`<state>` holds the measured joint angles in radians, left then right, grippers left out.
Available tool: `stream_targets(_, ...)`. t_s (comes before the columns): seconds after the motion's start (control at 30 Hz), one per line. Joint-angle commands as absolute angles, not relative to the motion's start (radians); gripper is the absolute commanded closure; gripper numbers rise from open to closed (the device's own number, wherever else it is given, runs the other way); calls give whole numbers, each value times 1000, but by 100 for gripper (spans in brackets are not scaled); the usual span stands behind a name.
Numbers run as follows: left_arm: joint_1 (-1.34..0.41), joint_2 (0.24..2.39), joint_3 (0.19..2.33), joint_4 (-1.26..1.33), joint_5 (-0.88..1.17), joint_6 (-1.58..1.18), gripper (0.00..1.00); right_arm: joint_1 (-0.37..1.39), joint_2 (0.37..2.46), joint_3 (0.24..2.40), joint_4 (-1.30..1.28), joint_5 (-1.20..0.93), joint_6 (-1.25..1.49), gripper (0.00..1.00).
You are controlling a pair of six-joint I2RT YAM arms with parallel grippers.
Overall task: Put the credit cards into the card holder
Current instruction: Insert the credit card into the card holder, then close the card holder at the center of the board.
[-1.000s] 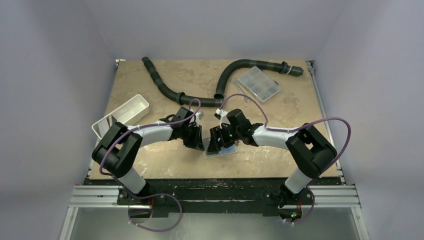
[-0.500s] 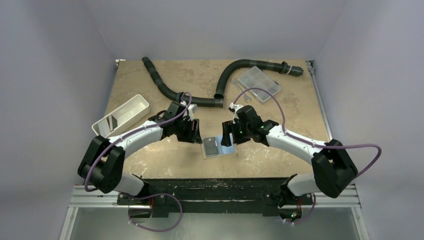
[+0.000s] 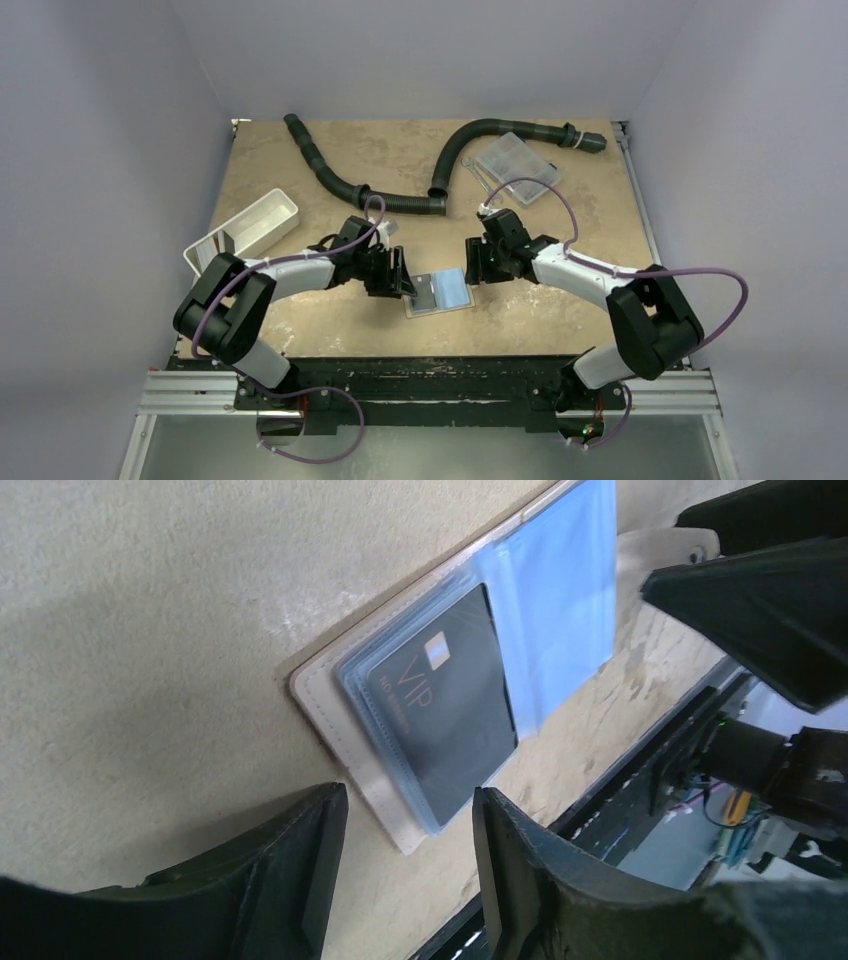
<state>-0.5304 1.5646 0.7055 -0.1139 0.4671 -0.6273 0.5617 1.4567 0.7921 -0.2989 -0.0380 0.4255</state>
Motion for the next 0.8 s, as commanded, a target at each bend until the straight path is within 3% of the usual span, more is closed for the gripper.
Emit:
stream_targets(0.0,-532,1582,640,47,507,-726,46,564,1483,778,-241,-43,421,43)
stream_targets(0.33,-533,1545,608,296,627,-887,45,564,1510,694,-116,-164,476,66)
stream_targets(0.77,-605,1457,685,489,596,-1047,43,564,1484,594,56,-290,624,70)
